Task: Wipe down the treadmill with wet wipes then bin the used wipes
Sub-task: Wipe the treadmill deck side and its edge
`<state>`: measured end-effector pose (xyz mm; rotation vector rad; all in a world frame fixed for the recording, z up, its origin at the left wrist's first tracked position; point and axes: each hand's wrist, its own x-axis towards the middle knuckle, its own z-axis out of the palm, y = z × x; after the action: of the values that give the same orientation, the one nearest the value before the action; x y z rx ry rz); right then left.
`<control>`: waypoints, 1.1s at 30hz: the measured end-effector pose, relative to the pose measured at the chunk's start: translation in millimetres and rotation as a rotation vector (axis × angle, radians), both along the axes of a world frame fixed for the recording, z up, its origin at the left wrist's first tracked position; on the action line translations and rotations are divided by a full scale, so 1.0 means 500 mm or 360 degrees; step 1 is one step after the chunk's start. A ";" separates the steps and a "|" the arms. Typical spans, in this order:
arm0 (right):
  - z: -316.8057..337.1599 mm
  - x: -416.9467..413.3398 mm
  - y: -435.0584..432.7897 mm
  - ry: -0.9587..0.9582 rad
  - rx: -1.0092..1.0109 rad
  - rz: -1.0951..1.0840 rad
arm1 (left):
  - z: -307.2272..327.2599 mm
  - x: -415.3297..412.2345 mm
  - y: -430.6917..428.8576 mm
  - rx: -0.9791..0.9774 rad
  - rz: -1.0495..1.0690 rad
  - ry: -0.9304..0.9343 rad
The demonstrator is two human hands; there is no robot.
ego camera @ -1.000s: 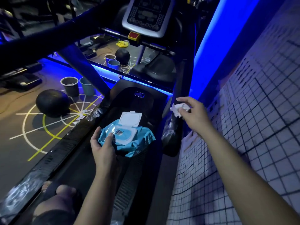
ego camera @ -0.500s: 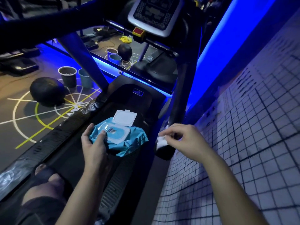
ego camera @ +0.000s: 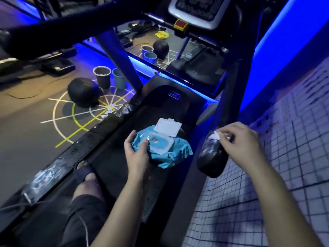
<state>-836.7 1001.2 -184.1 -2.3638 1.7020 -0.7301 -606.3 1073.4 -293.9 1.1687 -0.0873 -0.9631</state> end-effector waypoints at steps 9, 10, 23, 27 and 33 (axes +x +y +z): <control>0.043 -0.003 0.048 -0.0170 0.0397 0.0211 | 0.005 -0.009 -0.031 0.0018 -0.0018 0.0019; 0.050 -0.002 0.048 -0.0303 0.0443 0.0220 | 0.004 -0.011 -0.034 0.0026 -0.0022 0.0029; 0.010 -0.023 0.023 -0.0086 0.0140 0.0070 | -0.006 -0.019 -0.058 0.0004 -0.0095 -0.0044; 0.027 -0.010 0.061 -0.0100 0.0315 0.0260 | -0.019 -0.031 -0.063 -0.0087 -0.0132 -0.0066; 0.033 0.005 0.063 -0.0347 0.0356 0.0279 | -0.018 -0.026 -0.055 -0.0079 -0.0160 -0.0146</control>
<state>-834.4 1032.7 -167.6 -2.1591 1.3898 -0.6981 -619.5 1046.0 -303.0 1.1716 -0.2443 -0.9901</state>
